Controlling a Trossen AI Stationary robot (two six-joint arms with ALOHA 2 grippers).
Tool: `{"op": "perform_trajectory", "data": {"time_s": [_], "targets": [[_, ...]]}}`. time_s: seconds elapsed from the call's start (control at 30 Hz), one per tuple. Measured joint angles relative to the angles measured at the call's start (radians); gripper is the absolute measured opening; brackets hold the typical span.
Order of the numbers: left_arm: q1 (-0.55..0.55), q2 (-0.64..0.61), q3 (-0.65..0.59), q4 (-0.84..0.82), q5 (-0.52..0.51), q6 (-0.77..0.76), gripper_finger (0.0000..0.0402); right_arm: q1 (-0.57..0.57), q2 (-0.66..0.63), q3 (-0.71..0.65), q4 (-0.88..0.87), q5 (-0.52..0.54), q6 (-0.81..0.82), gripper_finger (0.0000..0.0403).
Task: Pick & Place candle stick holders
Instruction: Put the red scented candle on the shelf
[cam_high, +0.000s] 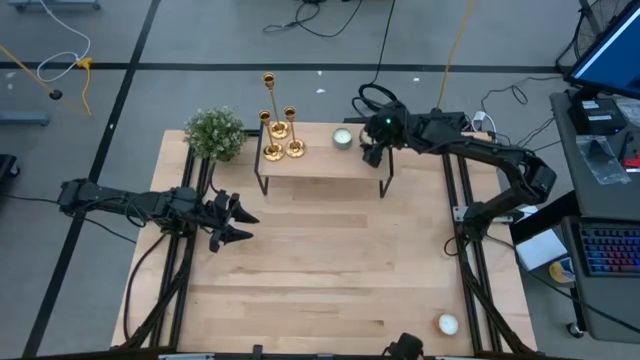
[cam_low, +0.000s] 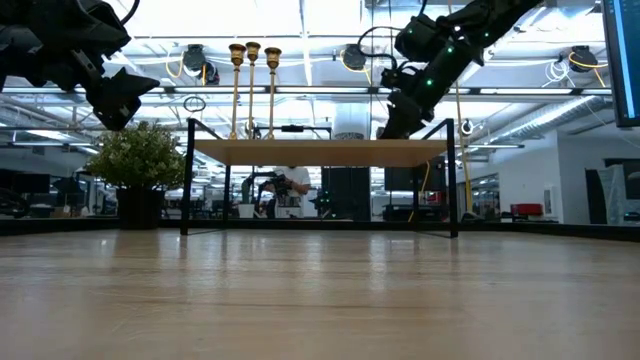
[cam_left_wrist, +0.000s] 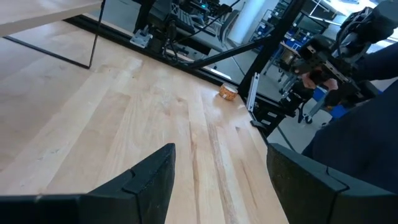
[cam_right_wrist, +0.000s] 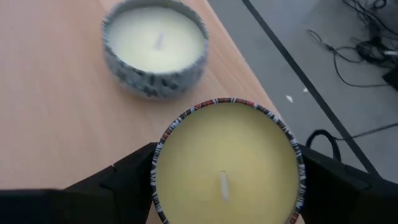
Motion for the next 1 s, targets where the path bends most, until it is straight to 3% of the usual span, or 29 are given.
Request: {"op": "perform_trajectory", "data": {"time_s": [1.0], "targets": [[0.000, 0.000, 0.000, 0.001, -0.001, -0.052, 0.0253, 0.001, 0.000, 0.000, -0.011, 0.000, -0.016, 0.0311]]}}
